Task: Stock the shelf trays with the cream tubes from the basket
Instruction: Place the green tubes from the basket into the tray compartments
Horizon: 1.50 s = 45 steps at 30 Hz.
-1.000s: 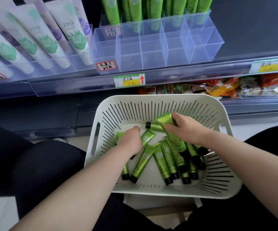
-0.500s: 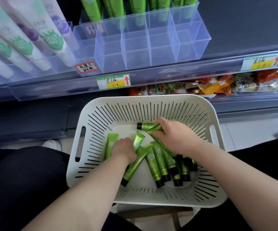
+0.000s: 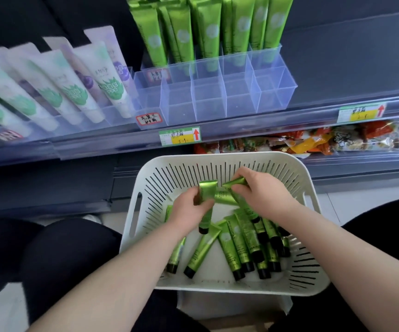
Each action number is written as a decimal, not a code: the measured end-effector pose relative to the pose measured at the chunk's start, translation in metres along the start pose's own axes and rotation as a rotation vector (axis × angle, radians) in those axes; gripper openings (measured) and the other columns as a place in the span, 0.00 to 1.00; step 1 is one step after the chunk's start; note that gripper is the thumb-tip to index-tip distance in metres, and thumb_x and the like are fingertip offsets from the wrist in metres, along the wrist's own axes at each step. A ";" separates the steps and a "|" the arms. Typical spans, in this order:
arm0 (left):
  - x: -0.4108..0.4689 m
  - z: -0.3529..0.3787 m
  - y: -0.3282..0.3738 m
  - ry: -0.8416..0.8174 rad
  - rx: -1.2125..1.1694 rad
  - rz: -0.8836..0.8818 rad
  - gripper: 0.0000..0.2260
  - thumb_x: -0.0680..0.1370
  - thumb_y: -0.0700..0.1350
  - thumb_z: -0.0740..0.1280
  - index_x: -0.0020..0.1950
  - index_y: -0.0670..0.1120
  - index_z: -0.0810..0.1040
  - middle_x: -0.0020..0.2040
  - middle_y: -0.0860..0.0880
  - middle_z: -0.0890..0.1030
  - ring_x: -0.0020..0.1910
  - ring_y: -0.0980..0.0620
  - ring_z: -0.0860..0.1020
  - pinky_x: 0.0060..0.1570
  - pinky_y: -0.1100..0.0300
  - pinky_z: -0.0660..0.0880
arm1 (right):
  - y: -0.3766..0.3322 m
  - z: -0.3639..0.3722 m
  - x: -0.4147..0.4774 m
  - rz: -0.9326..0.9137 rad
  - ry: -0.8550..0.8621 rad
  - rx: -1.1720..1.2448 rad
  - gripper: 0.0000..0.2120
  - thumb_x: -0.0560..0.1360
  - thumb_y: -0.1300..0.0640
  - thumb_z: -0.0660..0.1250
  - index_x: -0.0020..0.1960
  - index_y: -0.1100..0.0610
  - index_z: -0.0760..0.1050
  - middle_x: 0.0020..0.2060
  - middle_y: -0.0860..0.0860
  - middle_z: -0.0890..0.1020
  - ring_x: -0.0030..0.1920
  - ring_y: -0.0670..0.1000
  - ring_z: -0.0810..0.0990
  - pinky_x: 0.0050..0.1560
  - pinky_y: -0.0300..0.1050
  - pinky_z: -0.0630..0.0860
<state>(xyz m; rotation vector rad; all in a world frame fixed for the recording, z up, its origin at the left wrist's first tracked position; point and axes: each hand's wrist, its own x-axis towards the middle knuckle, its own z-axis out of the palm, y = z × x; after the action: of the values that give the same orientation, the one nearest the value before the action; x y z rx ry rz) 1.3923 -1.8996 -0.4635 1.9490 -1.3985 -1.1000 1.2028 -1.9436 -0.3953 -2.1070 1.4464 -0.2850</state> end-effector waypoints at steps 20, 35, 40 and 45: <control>0.028 -0.117 0.284 0.421 0.001 0.639 0.10 0.76 0.43 0.68 0.56 0.52 0.77 0.41 0.47 0.81 0.41 0.46 0.81 0.45 0.47 0.80 | -0.048 -0.200 0.026 -0.111 0.846 0.063 0.05 0.77 0.54 0.63 0.52 0.50 0.74 0.39 0.44 0.75 0.39 0.49 0.72 0.39 0.45 0.68; 0.152 -0.066 0.328 0.361 0.319 0.415 0.12 0.80 0.41 0.62 0.60 0.54 0.76 0.48 0.52 0.77 0.45 0.49 0.74 0.41 0.60 0.67 | -0.015 -0.236 0.101 -0.181 0.846 0.082 0.04 0.77 0.58 0.63 0.51 0.53 0.75 0.42 0.47 0.79 0.41 0.51 0.76 0.40 0.47 0.73; 0.162 -0.066 0.322 0.324 0.365 0.432 0.13 0.79 0.38 0.62 0.60 0.53 0.75 0.49 0.52 0.78 0.42 0.54 0.74 0.35 0.63 0.68 | -0.014 -0.236 0.113 -0.187 0.840 0.078 0.05 0.77 0.58 0.63 0.52 0.54 0.75 0.42 0.48 0.79 0.42 0.52 0.76 0.40 0.48 0.73; 0.150 -0.080 0.315 0.389 0.269 0.530 0.14 0.78 0.35 0.63 0.60 0.49 0.76 0.55 0.51 0.80 0.55 0.52 0.78 0.56 0.56 0.76 | -0.018 -0.235 0.126 -0.174 0.793 0.069 0.06 0.77 0.58 0.63 0.53 0.55 0.75 0.43 0.50 0.79 0.43 0.53 0.76 0.41 0.48 0.72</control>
<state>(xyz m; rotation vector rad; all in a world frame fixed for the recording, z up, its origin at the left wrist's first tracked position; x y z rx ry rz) 1.3130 -2.1551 -0.2252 1.6836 -1.7497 -0.2861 1.1561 -2.1306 -0.2101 -2.1607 1.6092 -1.3343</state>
